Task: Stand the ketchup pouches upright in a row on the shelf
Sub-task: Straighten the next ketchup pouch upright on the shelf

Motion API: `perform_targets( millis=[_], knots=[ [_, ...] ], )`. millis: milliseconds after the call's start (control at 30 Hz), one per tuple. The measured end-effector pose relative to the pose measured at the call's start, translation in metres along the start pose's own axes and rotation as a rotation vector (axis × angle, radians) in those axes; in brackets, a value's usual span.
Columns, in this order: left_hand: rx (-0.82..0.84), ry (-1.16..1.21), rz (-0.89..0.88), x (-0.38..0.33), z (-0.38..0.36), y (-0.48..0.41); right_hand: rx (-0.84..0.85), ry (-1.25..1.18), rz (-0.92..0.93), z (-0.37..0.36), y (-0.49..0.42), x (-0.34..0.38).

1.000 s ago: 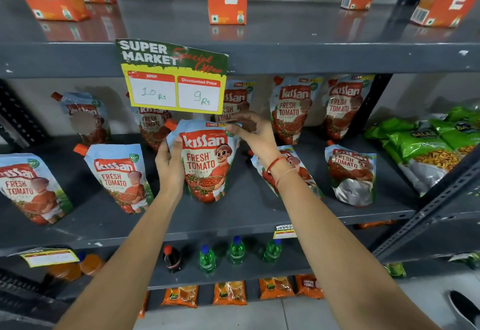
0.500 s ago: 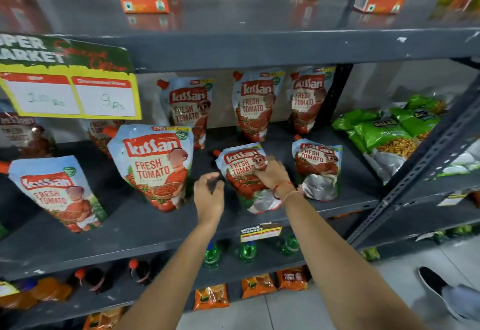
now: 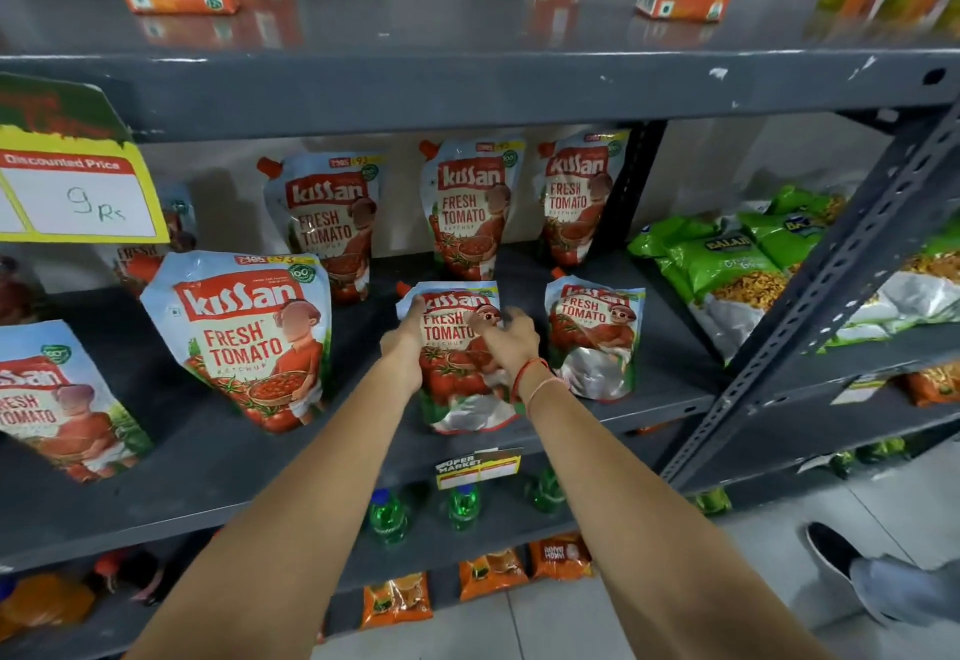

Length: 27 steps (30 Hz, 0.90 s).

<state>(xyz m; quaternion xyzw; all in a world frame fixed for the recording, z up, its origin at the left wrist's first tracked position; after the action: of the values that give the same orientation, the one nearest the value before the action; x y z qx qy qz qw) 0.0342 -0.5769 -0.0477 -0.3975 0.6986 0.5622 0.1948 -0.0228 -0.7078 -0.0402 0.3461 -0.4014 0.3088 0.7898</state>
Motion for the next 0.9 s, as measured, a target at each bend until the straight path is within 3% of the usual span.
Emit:
perform_targets(
  millis=[167, 367, 533, 667, 767, 833, 900],
  knots=[
    [0.087, 0.074, -0.14, -0.024, -0.01, 0.025, -0.013, -0.233, 0.104, 0.01, 0.005, 0.021],
    [0.189, 0.05, -0.649, -0.055, -0.01, 0.068, -0.052, -0.37, 0.361, 0.043, 0.009, 0.076],
    [0.213, 0.072, -0.772, -0.057, -0.003, 0.077, -0.036, -0.387, 0.494, 0.047, 0.018, 0.091],
    [0.197, 0.055, -0.747, -0.052, 0.004, 0.068, -0.061, -0.283, 0.511, 0.049, 0.017, 0.086],
    [0.148, 0.018, -0.857, -0.044, 0.006, 0.07, -0.094, -0.238, 0.484, 0.061, 0.013, 0.073],
    [0.038, 0.001, -0.972, -0.028, 0.012, 0.081, -0.183, -0.244, 0.465, 0.078, 0.011, 0.064],
    [-0.076, 0.004, -0.974, 0.0, 0.017, 0.095, -0.318, -0.148, 0.404, 0.098, 0.004, 0.047]
  ],
)
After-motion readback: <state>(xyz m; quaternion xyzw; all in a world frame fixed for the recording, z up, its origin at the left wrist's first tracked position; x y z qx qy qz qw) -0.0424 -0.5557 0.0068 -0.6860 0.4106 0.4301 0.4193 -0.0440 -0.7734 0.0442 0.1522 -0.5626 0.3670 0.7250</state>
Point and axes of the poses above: each hand's wrist, its own y-axis away from the middle knuckle, its own z-axis out of the back of the hand, x = y × z, the point moved 3 cm from there along -y, towards the middle knuckle, and after that the axes turned 13 degrees about y, right-handed, at the moved point
